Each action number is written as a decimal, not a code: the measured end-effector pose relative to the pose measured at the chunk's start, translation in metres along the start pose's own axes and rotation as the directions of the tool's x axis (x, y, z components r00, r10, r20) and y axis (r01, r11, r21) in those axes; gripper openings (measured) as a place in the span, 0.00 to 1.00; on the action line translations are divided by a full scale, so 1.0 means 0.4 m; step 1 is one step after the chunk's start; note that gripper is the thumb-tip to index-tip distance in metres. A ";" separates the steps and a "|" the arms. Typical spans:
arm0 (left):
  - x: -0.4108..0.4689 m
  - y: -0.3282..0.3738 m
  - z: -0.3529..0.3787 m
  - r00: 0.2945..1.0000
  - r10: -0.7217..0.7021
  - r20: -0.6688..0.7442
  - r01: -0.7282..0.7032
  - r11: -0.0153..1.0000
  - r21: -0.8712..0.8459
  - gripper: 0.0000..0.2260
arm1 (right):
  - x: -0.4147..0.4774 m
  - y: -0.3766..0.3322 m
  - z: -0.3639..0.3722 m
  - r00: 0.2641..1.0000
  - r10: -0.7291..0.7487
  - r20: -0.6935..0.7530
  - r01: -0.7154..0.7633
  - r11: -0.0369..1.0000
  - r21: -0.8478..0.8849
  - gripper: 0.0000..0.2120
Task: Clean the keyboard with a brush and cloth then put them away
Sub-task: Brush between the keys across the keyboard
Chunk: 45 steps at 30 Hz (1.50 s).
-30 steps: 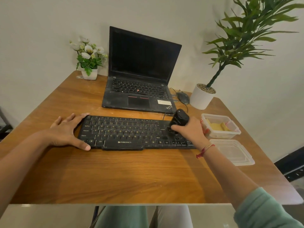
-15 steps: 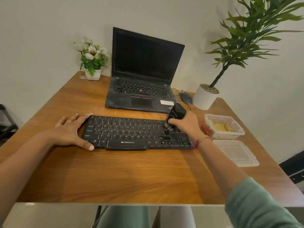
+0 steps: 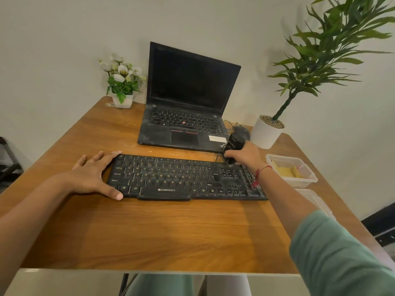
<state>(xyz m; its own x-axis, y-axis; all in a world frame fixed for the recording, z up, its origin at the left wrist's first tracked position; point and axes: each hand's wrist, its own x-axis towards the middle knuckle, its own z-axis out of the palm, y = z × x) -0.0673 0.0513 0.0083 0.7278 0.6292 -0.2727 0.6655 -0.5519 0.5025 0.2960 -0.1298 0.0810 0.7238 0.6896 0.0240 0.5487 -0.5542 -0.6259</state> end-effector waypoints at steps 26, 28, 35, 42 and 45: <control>0.020 -0.013 0.005 0.999 0.023 -0.031 -0.023 1.000 0.005 0.67 | -0.131 0.126 -0.060 0.989 0.031 -0.144 -0.033 0.999 -0.008 0.15; 0.022 -0.016 0.007 0.999 0.021 -0.034 -0.021 1.000 0.003 0.66 | -0.144 0.120 -0.045 0.999 0.030 -0.043 -0.027 0.998 0.058 0.15; 0.024 -0.020 0.006 0.999 0.022 -0.028 -0.022 1.000 -0.014 0.66 | -0.155 0.102 -0.074 1.000 -0.005 -0.028 0.004 1.000 -0.010 0.15; 0.025 -0.022 0.005 0.999 0.024 -0.027 -0.024 1.000 -0.015 0.66 | -0.159 0.085 -0.078 0.995 -0.083 0.062 0.090 0.989 -0.116 0.11; 0.024 -0.024 0.010 0.999 0.024 -0.039 -0.025 0.999 -0.024 0.66 | -0.164 0.093 -0.073 0.997 -0.067 0.045 0.068 0.998 -0.018 0.11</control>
<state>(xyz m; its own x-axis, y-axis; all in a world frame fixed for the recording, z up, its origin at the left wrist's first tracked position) -0.0663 0.0605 -0.0024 0.7367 0.6367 -0.2278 0.6428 -0.5546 0.5284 0.2812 -0.2092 0.0790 0.6658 0.7455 0.0305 0.6039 -0.5145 -0.6088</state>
